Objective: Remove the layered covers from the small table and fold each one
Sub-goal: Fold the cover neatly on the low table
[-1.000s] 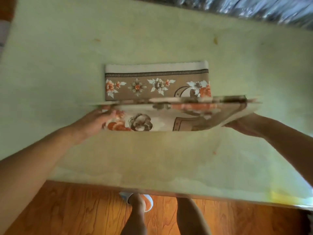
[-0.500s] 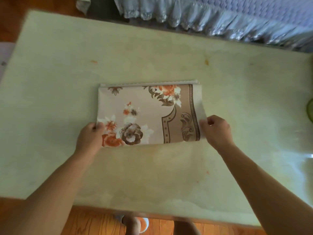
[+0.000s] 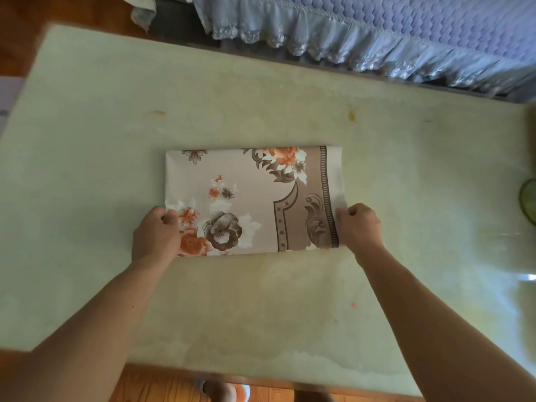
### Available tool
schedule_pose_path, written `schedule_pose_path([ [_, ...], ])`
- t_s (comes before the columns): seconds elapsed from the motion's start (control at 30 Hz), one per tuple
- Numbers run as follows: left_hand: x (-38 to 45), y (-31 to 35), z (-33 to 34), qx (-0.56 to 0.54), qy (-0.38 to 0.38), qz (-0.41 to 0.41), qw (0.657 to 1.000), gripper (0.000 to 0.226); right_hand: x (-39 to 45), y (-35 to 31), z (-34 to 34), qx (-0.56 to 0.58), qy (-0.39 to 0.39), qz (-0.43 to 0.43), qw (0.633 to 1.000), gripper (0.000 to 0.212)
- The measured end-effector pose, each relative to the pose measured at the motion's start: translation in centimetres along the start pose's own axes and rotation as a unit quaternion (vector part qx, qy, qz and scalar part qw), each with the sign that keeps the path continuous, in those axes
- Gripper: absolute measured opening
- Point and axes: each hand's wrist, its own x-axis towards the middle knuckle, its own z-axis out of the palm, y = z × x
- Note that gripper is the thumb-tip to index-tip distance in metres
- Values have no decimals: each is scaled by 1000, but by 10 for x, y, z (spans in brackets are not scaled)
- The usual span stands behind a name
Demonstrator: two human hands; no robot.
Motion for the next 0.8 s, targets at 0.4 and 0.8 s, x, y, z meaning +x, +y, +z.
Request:
schedule_pose_path([
  [0.4, -16, 45, 35, 269, 49, 379, 884, 61, 3, 0, 5, -32, 15, -14, 999, 24],
  [0.8, 48, 61, 63, 288, 58, 356, 887, 64, -15, -121, 101, -196, 16, -463, 864, 53],
])
